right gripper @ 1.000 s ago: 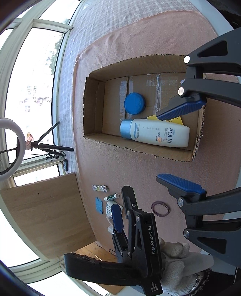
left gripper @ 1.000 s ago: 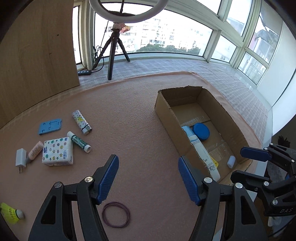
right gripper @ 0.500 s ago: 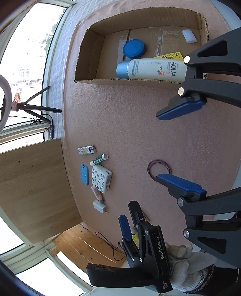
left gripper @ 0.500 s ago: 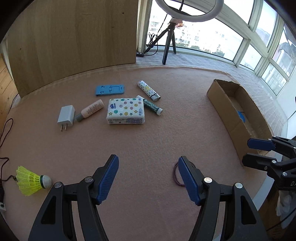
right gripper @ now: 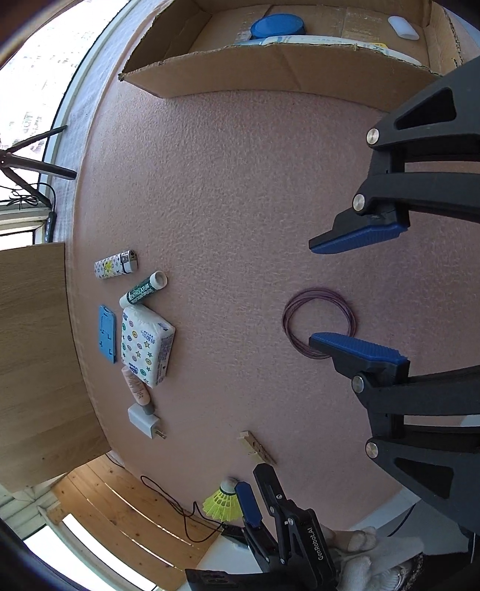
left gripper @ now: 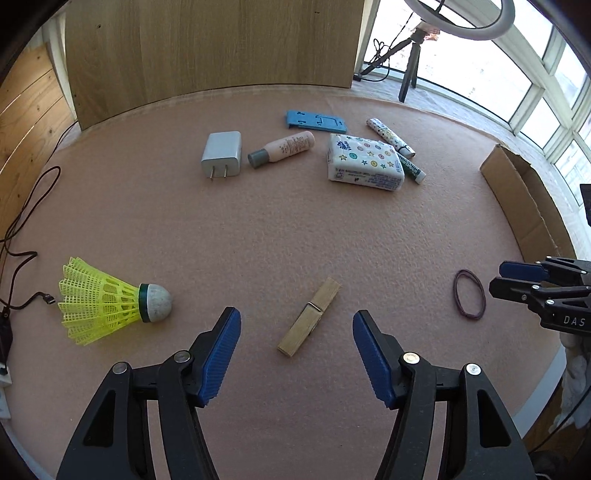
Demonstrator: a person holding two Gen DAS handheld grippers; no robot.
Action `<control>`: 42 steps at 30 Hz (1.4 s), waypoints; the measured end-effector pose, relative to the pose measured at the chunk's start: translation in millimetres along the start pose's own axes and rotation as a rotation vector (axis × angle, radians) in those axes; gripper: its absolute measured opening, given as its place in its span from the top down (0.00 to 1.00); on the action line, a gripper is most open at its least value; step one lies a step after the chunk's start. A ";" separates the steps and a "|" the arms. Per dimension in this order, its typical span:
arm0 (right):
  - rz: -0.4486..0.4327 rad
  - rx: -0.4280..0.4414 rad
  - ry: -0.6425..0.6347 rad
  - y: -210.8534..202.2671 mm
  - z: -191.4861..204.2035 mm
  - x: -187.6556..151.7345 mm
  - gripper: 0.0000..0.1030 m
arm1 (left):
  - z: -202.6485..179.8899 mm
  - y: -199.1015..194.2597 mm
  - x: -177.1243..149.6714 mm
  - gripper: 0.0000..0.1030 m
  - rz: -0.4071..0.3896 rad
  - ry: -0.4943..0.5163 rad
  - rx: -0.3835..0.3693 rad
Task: Organize objects
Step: 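Grasp the wooden clothespin with the left gripper while the right gripper grasps the purple rubber band, then carry the clothespin and rubber band into the box and release both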
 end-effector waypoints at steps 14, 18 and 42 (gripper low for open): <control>0.066 -0.069 -0.075 22.4 9.3 6.3 0.70 | -9.0 27.6 -2.7 0.55 0.047 0.044 0.000; 0.084 -0.136 -0.148 24.0 18.1 5.1 0.71 | -7.7 28.7 -1.5 0.66 0.039 0.038 0.007; 0.005 -0.076 -0.069 8.7 12.3 3.7 0.97 | -5.5 14.5 -3.1 0.86 0.016 -0.016 -0.034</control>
Point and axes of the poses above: each gripper's, at about its wrist camera, not at the fingertips, and y roughly the way its jaws point, z to its left, x to its top, the point moved 5 cm from there along y, roughly the way its jaws point, and after that the axes turned 14 degrees about -y, right-handed, at the moved point
